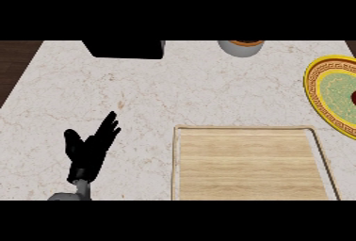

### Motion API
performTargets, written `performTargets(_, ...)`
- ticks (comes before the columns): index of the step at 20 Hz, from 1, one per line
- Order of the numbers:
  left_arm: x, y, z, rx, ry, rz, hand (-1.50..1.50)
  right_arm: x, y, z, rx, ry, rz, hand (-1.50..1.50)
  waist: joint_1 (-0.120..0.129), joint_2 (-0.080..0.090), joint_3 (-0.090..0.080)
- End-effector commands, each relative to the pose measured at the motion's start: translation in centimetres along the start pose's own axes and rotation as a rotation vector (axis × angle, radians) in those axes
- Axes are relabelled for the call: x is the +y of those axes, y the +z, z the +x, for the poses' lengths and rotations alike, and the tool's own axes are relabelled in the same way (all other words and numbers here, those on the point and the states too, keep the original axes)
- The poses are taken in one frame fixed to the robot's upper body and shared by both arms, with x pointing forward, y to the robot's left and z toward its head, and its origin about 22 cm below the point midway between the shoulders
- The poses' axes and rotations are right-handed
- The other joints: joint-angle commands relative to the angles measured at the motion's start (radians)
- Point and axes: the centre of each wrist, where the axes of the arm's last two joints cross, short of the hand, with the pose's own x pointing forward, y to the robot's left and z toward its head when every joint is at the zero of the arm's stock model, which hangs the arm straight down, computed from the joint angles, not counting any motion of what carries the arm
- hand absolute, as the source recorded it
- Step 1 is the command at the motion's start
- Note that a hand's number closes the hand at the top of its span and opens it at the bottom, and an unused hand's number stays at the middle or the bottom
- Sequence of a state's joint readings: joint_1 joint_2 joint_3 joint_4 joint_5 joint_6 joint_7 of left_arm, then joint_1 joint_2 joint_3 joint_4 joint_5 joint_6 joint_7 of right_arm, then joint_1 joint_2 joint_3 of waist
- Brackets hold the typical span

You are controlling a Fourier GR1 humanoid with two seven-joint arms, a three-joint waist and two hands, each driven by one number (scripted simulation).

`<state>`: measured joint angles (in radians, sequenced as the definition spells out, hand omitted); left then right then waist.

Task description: Pick the tomato from the tray and place it in the plate

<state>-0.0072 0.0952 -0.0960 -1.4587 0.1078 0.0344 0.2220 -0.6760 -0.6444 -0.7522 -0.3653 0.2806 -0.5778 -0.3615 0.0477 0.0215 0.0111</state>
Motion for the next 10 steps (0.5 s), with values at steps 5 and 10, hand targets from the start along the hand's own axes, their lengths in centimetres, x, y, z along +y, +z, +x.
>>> performTargets(5,-0.4,0.4,-1.6,0.040,0.006,0.028,0.00,-2.5,0.2,-3.5,0.038,-0.216,0.006,-1.50,-0.023,-0.010,-0.007)
performTargets(10,0.9,1.3,-0.6,0.035,0.016,0.041,0.00,-5.3,1.7,-7.7,0.015,-0.274,0.155,-1.50,-0.035,-0.018,-0.009)
